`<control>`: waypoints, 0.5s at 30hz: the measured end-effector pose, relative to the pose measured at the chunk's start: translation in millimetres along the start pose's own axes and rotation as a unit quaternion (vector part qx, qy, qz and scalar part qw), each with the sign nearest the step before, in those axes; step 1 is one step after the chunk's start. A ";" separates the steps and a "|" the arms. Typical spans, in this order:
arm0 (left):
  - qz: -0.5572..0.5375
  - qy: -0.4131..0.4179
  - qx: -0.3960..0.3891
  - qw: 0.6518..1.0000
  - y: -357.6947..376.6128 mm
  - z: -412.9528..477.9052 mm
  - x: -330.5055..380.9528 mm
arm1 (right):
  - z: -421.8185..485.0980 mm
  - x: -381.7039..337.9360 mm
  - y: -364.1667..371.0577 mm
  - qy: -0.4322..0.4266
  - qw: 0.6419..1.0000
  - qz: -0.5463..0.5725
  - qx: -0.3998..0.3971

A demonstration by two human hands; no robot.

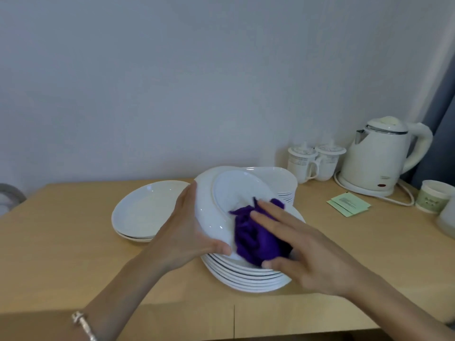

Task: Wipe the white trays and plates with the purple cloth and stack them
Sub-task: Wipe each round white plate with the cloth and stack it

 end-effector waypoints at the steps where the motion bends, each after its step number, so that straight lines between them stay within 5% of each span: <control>1: -0.043 0.013 -0.015 0.999 -1.7 3.0 -2.6 | 8.3 -8.6 4.8 -0.044 0.998 -0.035 0.021; 6: -0.200 -0.064 -0.013 0.978 -20.6 7.3 -13.9 | 75.9 -51.2 37.8 -0.116 0.980 -0.085 0.136; 11: -0.266 -0.011 0.065 0.962 -20.1 10.3 -14.7 | 138.4 -68.7 26.0 0.040 0.990 -0.038 0.133; 15: -0.245 -0.047 0.036 0.968 -9.1 12.4 -24.8 | 171.2 -43.2 4.1 0.128 0.982 0.044 0.133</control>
Point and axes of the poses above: each hand's wrist, its own z-axis towards the middle knuckle, its own y-axis out of the palm, x = y × z, the point moved 2 cm from there along z, towards the middle knuckle, and after that the axes turned 11 degrees about z, right-handed, at the moved point
